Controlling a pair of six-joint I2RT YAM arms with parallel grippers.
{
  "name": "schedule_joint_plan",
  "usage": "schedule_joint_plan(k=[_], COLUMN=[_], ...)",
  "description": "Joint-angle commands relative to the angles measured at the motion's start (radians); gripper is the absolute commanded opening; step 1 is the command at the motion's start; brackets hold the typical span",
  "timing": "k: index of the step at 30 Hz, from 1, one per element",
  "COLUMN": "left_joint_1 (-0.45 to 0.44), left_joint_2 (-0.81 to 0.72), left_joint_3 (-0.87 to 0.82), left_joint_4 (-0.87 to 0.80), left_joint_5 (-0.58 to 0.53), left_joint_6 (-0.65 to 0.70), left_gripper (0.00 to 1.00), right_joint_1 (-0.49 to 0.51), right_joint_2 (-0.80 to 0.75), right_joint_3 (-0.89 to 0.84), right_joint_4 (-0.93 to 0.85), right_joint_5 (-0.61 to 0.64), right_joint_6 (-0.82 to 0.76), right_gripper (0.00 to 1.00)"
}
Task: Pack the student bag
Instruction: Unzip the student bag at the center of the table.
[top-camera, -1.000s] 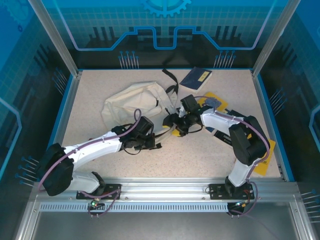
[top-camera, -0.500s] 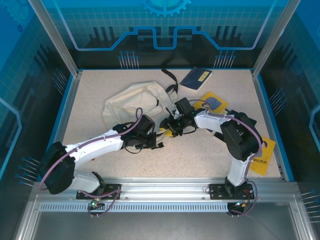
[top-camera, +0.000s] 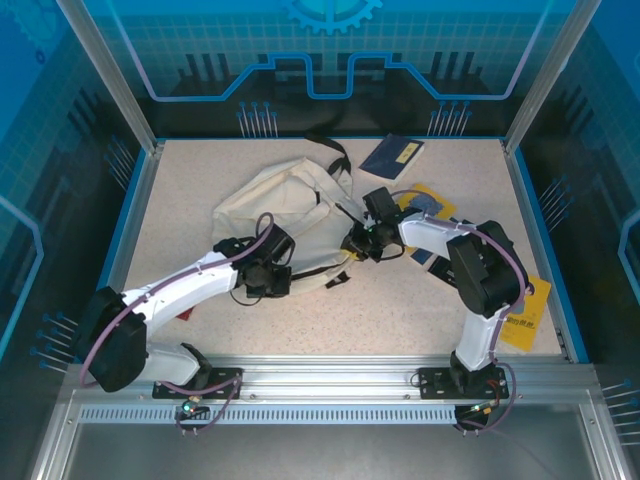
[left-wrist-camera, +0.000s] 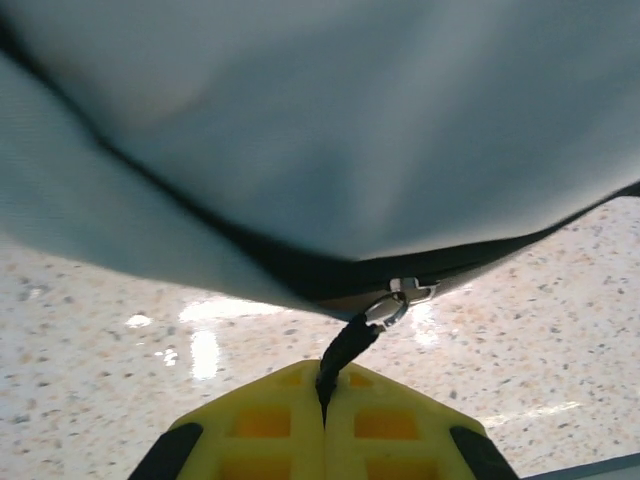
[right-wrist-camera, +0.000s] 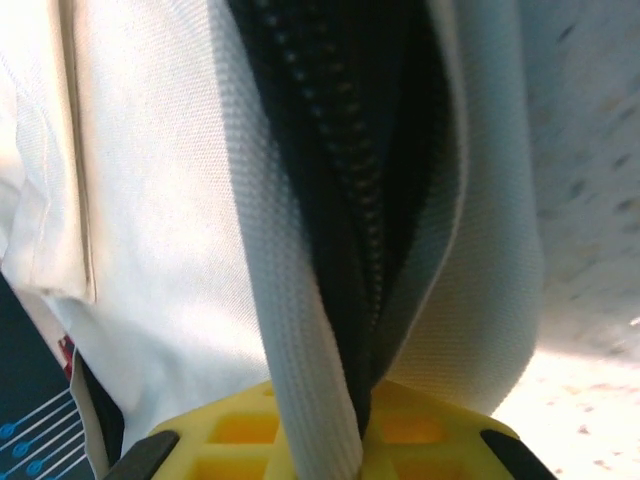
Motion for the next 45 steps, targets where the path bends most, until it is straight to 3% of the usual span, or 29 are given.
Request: schedule_joint_plan(k=[1,3,7,9,18,26,30,38,45], left_joint_1=[0.032,0.034,0.033,0.033,-0.003,-0.026,-0.025,0.004,0.047], left_joint_2=[-0.026,-0.019,0.011,0.028,0.087,0.121,0.100,0.080,0.121], left_joint_3=[0.022,0.029,0.062,0.086,0.148,0.161,0.144,0.143,0.196], left_joint_4=[-0.077,-0.036,0.037,0.051,0.126,0.149,0.125,0.004,-0.128], left_joint_5=[-0.009,0.044,0.150,0.172,0.215,0.231,0.200,0.113,0.023], left_joint_6=[0.039,0.056,0.087,0.101,0.111,0.112,0.115,0.191,0.294], left_gripper=[0.00,0.00,0.00,0.00,0.00,0.00,0.00,0.00,0.00], right_joint_1=[-0.028,-0.029,-0.008,0.009,0.098,0.159,0.158,0.154,0.153], right_joint_2=[0.020,0.008,-0.055,-0.104,-0.237,-0.174,-0.115,-0.074,-0.068], right_joint_3=[0.025,0.023,-0.001,-0.036,-0.157,-0.116,-0.076,-0.048,-0.069], right_joint_4=[-0.052,-0.030,-0.022,-0.017,0.081,0.109,0.099,0.000,-0.068], right_joint_5=[0.061,0.008,-0.083,-0.094,-0.148,-0.116,-0.085,0.028,0.064], right_joint_6=[-0.048,-0.050,-0.028,0.007,0.197,0.265,0.262,0.207,0.143], right_gripper=[0.17,0.25,0.53,0.61,0.64,0.69,0.65,0.21,0.19])
